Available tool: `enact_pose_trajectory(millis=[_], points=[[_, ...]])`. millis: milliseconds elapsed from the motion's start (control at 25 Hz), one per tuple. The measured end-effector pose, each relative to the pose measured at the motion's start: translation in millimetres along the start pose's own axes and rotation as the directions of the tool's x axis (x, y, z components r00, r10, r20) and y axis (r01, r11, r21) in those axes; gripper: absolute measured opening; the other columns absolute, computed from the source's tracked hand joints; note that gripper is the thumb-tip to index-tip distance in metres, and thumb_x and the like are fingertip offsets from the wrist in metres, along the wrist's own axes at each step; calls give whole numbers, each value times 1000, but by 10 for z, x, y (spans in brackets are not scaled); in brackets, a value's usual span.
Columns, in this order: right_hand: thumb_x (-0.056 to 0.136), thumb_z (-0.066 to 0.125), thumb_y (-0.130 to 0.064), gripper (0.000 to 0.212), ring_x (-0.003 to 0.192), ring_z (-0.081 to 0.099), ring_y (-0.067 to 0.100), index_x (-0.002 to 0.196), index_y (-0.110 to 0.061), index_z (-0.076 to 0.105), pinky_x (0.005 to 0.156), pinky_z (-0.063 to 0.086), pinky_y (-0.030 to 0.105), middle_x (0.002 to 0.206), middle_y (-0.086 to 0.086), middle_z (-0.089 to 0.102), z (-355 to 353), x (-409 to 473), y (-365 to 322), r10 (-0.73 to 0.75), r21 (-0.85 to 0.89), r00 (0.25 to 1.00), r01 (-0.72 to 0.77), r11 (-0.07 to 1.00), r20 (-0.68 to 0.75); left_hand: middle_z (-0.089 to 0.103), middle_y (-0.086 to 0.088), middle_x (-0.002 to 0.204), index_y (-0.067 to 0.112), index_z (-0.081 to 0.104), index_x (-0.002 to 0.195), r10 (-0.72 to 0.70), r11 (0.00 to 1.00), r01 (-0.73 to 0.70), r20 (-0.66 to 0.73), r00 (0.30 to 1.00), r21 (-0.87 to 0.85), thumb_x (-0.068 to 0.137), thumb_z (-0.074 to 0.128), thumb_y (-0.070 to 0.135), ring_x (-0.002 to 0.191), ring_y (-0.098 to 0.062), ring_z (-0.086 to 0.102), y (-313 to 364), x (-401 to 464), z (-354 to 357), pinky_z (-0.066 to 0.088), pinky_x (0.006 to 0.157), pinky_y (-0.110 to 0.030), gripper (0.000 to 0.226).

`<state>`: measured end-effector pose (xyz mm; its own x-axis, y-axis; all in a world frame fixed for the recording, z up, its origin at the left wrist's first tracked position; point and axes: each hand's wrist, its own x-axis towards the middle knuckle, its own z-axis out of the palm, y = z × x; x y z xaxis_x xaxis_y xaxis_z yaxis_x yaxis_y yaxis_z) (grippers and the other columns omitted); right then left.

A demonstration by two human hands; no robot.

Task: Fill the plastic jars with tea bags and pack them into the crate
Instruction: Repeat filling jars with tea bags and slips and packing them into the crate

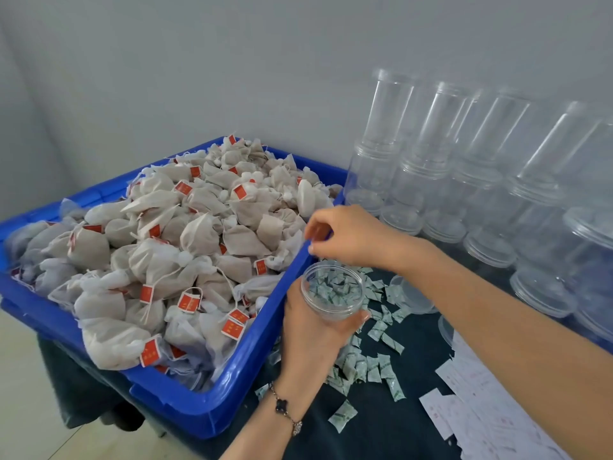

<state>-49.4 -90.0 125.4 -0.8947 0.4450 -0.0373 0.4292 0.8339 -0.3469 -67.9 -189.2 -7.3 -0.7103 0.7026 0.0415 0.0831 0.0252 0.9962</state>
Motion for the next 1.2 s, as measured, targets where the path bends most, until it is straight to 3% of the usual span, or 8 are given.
enact_pose_trajectory(millis=[240,320,520,680,840,920,1040,1200], points=[[96,47,-25,25,86,63,20,103,-7,63,70,48,30,99,9,67,279,763,-238,74,82,950,-52,995,-303,42,51,88,54,35,94,-15,998,15,-8,1000,61,40,89,45,84,37,37,-70,18,-9,35,62,4,76],[95,49,-33,30,83,61,21,102,-6,62,66,45,30,96,8,67,389,927,-244,122,67,955,-108,992,-270,37,59,94,60,34,95,16,994,-15,-14,1000,107,39,86,53,87,40,33,-23,7,-8,36,60,6,77],[88,61,-18,40,109,56,23,127,-14,55,79,44,26,121,5,59,444,919,-177,113,3,993,-113,994,15,54,31,98,47,41,106,37,986,-28,-58,998,162,37,82,58,91,17,52,-95,62,26,47,78,-8,82],[80,65,-9,14,79,58,16,93,-16,65,55,44,19,78,-7,59,198,560,-35,107,183,994,-110,977,21,49,34,93,48,37,105,23,991,-19,-32,999,131,40,89,46,85,28,44,-76,54,3,37,65,-1,83],[74,73,-9,19,76,61,9,79,-24,63,62,55,23,83,-5,64,-52,71,134,99,385,992,-62,921,-75,46,35,94,47,38,103,-26,999,26,-25,999,34,45,92,38,85,21,48,-39,3,9,32,71,-1,80],[71,77,-16,20,76,61,8,77,-27,62,64,52,22,80,-9,64,-93,-117,188,70,269,996,-54,962,-51,45,32,97,40,41,116,-18,1000,18,-20,1000,13,48,92,34,85,13,50,-13,-11,14,37,79,-7,85],[70,77,-42,24,76,62,-2,86,-29,65,60,45,11,80,-17,65,-19,-217,177,44,27,993,-48,998,114,61,17,93,27,48,116,16,1000,-16,-9,1000,-12,52,92,26,74,9,62,-4,0,19,47,62,-7,78],[89,62,-28,11,82,60,5,94,-20,67,65,40,12,93,-8,67,101,134,84,4,11,984,-2,1000,-177,51,28,102,34,42,110,-10,1000,10,-18,1000,-14,47,93,31,95,9,52,-62,26,4,42,82,-12,81]])
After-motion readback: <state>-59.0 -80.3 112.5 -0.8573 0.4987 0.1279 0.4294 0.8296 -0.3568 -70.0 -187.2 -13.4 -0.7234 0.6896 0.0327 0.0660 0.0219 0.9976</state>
